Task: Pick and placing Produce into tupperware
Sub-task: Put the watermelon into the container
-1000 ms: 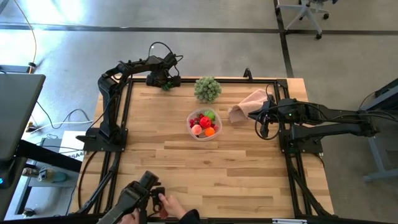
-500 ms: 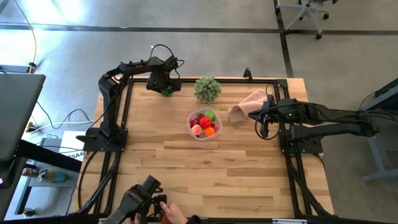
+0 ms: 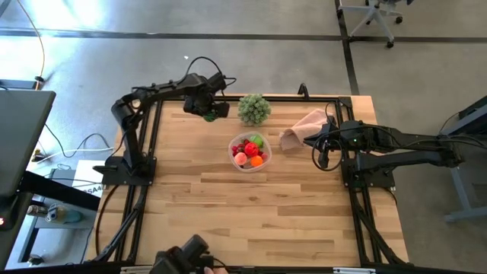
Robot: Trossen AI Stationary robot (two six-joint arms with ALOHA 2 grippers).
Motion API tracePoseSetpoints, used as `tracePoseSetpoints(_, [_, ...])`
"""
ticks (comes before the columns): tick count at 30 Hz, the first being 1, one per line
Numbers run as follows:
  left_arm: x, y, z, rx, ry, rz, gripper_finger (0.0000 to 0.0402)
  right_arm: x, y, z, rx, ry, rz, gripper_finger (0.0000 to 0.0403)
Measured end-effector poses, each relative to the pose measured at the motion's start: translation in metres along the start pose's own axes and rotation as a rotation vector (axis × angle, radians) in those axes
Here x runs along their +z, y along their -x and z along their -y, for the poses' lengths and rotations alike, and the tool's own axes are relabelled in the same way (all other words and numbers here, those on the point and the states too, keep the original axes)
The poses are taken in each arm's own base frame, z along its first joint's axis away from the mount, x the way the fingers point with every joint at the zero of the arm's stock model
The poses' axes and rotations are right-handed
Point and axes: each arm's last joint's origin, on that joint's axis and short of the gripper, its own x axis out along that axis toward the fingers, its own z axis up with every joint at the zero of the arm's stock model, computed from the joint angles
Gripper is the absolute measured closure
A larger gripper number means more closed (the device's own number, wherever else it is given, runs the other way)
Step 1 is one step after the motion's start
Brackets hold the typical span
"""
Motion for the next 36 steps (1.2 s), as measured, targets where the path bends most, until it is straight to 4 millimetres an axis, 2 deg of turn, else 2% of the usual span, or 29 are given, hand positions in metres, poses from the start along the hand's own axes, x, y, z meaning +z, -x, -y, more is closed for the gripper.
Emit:
tracePoseSetpoints(5, [-0.024,0.029,0.013,-0.012,-0.07,0.068,0.0091,0.0,0.0,0.0,0.0,0.0,0.0,0.0373])
tracePoseSetpoints(8, [-0.041,0.044,0.024,-0.047,-0.097,0.102,0.0091,0.0,0.0,0.0,0.0,0.0,0.0,0.0373])
tracePoseSetpoints(15, [-0.085,0.063,0.056,-0.122,-0.165,0.167,0.0157,0.0,0.0,0.0,0.0,0.0,0.0,0.0373])
tracePoseSetpoints(18, [-0.105,0.064,0.063,-0.07,-0.152,0.176,0.0188,0.0,0.0,0.0,0.0,0.0,0.0,0.0373])
tracePoseSetpoints(21, [-0.117,0.064,0.068,-0.042,-0.13,0.202,0.0209,0.0,0.0,0.0,0.0,0.0,0.0,0.0373])
tracePoseSetpoints(25, [-0.119,0.057,0.071,0.004,-0.136,0.222,0.0217,0.0,0.0,0.0,0.0,0.0,0.0,0.0373])
tracePoseSetpoints(28, [-0.116,0.052,0.072,0.003,-0.127,0.205,0.0208,0.0,0.0,0.0,0.0,0.0,0.0,0.0373])
tracePoseSetpoints(36, [-0.09,0.046,0.069,-0.038,-0.111,0.231,0.0142,0.0,0.0,0.0,0.0,0.0,0.0,0.0373])
